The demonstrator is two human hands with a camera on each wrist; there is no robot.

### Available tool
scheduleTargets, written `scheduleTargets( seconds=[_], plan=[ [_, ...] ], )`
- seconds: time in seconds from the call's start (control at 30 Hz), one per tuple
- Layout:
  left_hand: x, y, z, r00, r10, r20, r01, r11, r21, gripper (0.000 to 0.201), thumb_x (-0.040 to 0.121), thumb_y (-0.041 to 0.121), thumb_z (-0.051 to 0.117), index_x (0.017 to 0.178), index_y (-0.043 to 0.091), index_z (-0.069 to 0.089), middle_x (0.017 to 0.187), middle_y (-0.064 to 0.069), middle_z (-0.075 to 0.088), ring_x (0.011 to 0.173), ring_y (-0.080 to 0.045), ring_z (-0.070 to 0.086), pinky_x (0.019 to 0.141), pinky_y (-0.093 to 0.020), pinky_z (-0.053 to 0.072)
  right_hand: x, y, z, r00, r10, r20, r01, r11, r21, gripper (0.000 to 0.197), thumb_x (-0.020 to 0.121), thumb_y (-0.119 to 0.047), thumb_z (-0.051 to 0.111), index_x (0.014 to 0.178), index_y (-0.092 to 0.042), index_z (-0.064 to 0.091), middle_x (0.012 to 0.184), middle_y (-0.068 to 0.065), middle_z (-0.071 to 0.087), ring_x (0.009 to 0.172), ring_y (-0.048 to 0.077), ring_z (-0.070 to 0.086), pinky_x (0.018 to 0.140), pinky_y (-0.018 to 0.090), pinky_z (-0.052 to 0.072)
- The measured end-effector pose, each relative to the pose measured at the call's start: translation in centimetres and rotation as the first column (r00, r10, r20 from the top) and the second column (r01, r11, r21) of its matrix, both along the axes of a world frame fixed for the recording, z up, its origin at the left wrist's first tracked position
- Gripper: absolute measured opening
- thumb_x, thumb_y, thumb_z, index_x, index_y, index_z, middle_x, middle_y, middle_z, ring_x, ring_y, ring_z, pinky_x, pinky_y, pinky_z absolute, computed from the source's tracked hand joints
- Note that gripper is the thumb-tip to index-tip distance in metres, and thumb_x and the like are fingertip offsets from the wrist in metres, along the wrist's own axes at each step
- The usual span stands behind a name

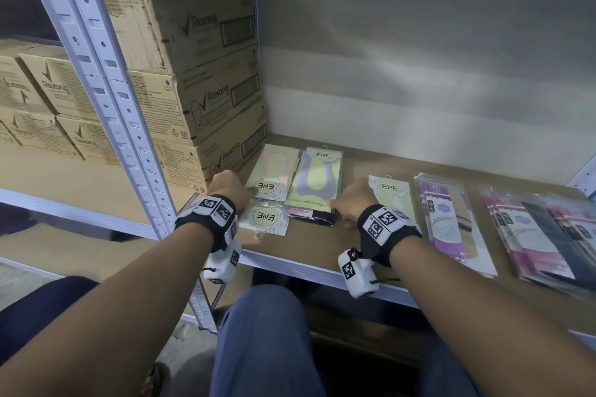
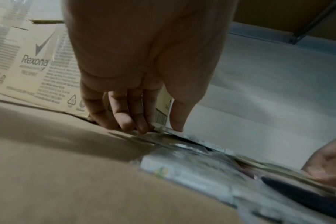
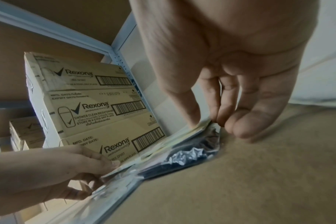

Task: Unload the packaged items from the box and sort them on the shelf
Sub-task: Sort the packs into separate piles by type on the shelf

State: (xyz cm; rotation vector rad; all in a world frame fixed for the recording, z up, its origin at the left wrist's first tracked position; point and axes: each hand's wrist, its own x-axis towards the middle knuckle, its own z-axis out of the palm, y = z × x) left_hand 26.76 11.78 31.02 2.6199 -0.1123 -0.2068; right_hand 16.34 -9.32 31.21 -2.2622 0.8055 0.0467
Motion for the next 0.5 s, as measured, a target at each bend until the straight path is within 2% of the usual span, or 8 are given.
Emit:
scheduleTargets(
  seconds=[0.07,0.13,0.2,0.27,0.33,0.4,0.47,0.5],
  plan=[
    [0.0,0.2,0.1,1.0,0.01,-0.006,-0.01,1.0,-0.013,0.047,0.081,0.043,0.069,0.101,0.0,0.066,0.096,-0.012,0.067,0.081,-0.026,0.058,0.069,-0.029,0.047,-0.2,-0.1,0.3,0.997,-0.07,0.036,0.066,0.993,0.1,0.029,0.081,-0.018,0.07,0.062,-0.01,0.05,0.063,0.01,0.055,0.057,0.024,0.057,0.067,0.038,0.06],
    [0.0,0.3,0.3,1.0,0.018,-0.019,-0.019,0.999,-0.049,0.047,0.08,0.043,0.071,0.1,0.001,0.066,0.097,-0.012,0.068,0.083,-0.026,0.059,0.07,-0.03,0.047,-0.3,-0.4,0.4,0.987,-0.149,0.067,0.129,0.962,0.241,0.019,0.081,-0.011,0.069,0.069,-0.007,0.056,0.062,0.01,0.054,0.05,0.022,0.051,0.053,0.031,0.054],
    [0.1,0.6,0.3,0.998,0.037,-0.043,-0.043,0.989,-0.14,0.044,0.079,0.04,0.073,0.099,0.002,0.066,0.097,-0.011,0.067,0.087,-0.026,0.06,0.072,-0.031,0.047,-0.6,-0.7,0.6,0.971,-0.221,0.097,0.167,0.907,0.387,0.016,0.084,-0.006,0.065,0.071,-0.004,0.055,0.063,0.01,0.053,0.049,0.02,0.049,0.046,0.028,0.047],
    [0.1,0.9,0.3,0.995,0.047,-0.084,-0.07,0.953,-0.293,0.035,0.08,0.031,0.073,0.094,0.0,0.066,0.091,-0.01,0.067,0.086,-0.026,0.061,0.075,-0.032,0.048,-0.9,-0.9,1.0,0.949,-0.285,0.136,0.178,0.838,0.515,0.017,0.088,-0.003,0.059,0.072,-0.005,0.052,0.067,0.011,0.055,0.052,0.019,0.052,0.045,0.03,0.049],
    [0.2,1.0,0.3,0.984,0.061,-0.17,-0.138,0.86,-0.492,0.026,0.083,0.019,0.07,0.095,-0.004,0.068,0.081,-0.011,0.068,0.077,-0.024,0.062,0.072,-0.033,0.05,-1.4,-1.2,1.3,0.927,-0.334,0.171,0.168,0.777,0.607,0.013,0.09,-0.001,0.055,0.08,-0.007,0.051,0.074,0.011,0.059,0.058,0.018,0.058,0.045,0.028,0.054],
    [0.0,1.0,0.6,0.96,0.07,-0.27,-0.233,0.734,-0.638,0.021,0.086,0.009,0.066,0.1,-0.007,0.067,0.069,-0.013,0.068,0.063,-0.021,0.063,0.062,-0.028,0.052,-2.0,-1.3,1.6,0.911,-0.364,0.193,0.144,0.721,0.678,0.006,0.091,0.001,0.052,0.095,-0.004,0.053,0.085,0.013,0.062,0.061,0.018,0.062,0.044,0.027,0.054],
    [-0.6,0.7,1.1,0.948,0.051,-0.314,-0.271,0.648,-0.712,0.016,0.089,0.005,0.062,0.101,-0.005,0.064,0.056,-0.01,0.067,0.049,-0.014,0.063,0.051,-0.021,0.053,-2.6,-1.6,1.8,0.902,-0.383,0.202,0.136,0.693,0.708,0.017,0.091,0.002,0.05,0.107,-0.002,0.052,0.09,0.014,0.062,0.061,0.018,0.063,0.046,0.027,0.054],
    [-1.0,0.5,1.4,0.945,0.035,-0.327,-0.278,0.615,-0.738,0.016,0.089,0.004,0.061,0.103,-0.004,0.063,0.055,-0.009,0.067,0.045,-0.012,0.064,0.048,-0.02,0.054,-3.0,-1.7,1.9,0.897,-0.389,0.21,0.132,0.688,0.713,0.018,0.091,0.003,0.049,0.108,-0.001,0.052,0.088,0.014,0.062,0.061,0.018,0.063,0.049,0.028,0.055]
  ],
)
